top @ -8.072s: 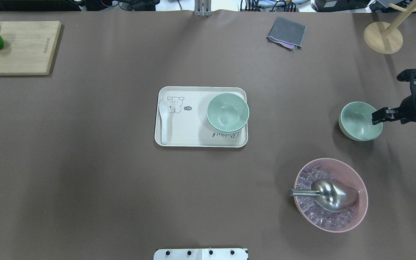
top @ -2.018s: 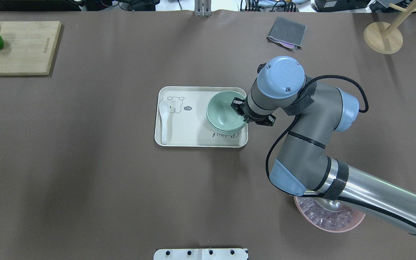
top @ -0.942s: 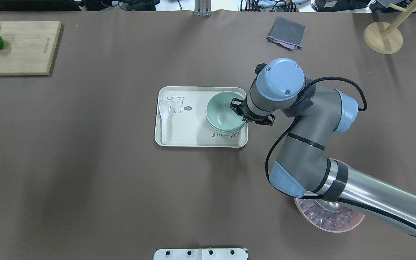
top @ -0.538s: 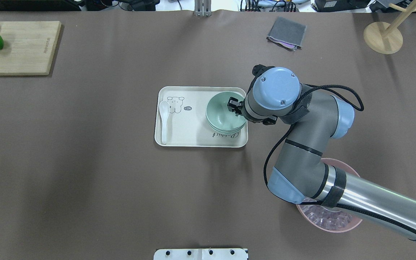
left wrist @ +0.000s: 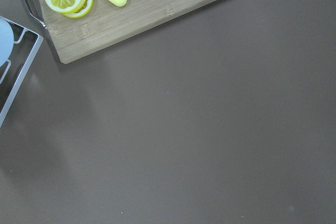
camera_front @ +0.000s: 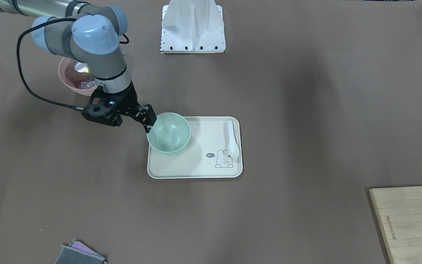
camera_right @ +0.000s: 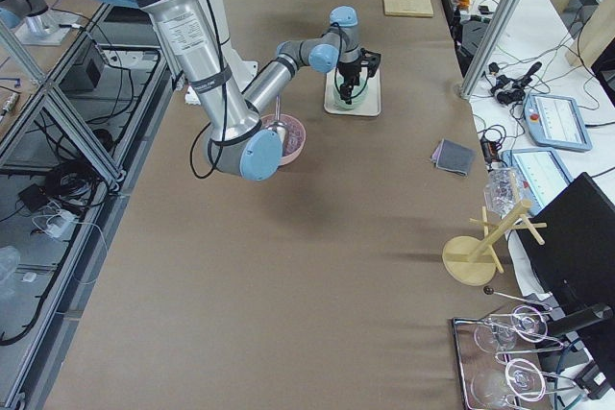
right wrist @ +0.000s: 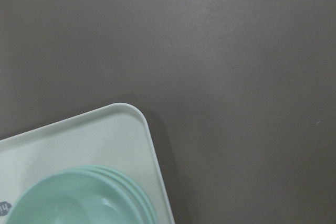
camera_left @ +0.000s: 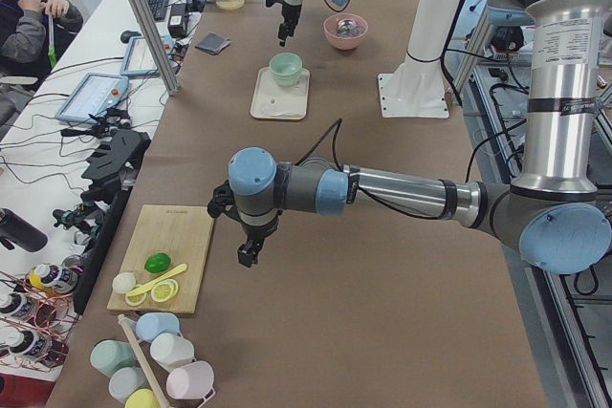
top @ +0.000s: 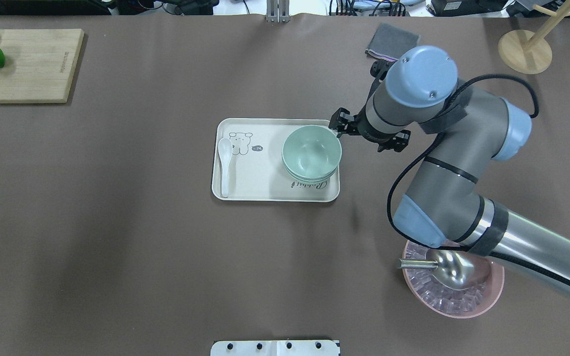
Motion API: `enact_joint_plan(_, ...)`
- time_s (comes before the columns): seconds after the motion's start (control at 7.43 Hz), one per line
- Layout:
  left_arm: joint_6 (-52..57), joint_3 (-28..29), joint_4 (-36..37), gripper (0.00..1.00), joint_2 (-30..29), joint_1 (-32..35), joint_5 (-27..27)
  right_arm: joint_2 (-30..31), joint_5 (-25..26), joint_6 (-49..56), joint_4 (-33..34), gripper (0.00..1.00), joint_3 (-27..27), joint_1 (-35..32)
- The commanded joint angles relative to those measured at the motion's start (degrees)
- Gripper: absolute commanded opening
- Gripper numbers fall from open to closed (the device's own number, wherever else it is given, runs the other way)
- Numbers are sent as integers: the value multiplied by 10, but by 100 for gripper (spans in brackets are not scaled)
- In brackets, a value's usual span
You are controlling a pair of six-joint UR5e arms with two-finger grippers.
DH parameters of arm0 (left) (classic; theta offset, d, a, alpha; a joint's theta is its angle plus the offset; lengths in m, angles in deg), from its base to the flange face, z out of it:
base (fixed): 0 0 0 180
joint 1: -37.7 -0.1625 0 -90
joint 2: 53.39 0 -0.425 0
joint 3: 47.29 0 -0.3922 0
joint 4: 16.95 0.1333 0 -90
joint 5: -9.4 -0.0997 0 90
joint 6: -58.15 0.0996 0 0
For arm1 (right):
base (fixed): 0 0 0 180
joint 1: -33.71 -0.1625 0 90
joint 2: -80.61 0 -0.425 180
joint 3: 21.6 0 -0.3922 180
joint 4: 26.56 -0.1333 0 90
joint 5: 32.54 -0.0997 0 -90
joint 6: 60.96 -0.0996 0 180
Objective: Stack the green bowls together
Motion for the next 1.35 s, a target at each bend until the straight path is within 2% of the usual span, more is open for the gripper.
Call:
enact_joint_plan(0.0, -3, 3, 0, 98, 1, 1, -3, 56, -75, 143, 29, 100, 48, -85)
enact_joint_plan(0.27, -66, -7, -4, 98, 29, 1, -6, 121, -127, 263, 50, 100, 78, -173)
enact_joint_plan(0.4, -63, -11, -6, 98, 40, 2, -6, 182, -128, 359, 52, 100, 92, -208)
enact_joint_plan(0.67, -69, -17, -5, 98, 51, 2, -1, 274, -128, 558, 54, 100, 84, -303)
enact_joint_plan(0.94, -62, -19, -7, 98, 52, 4, -5, 350, -126, 675, 52, 100, 80, -363)
enact_joint_plan(1.21, -60, -16, -6, 98, 60, 4, -5, 412, -120, 695, 46, 100, 80, -374)
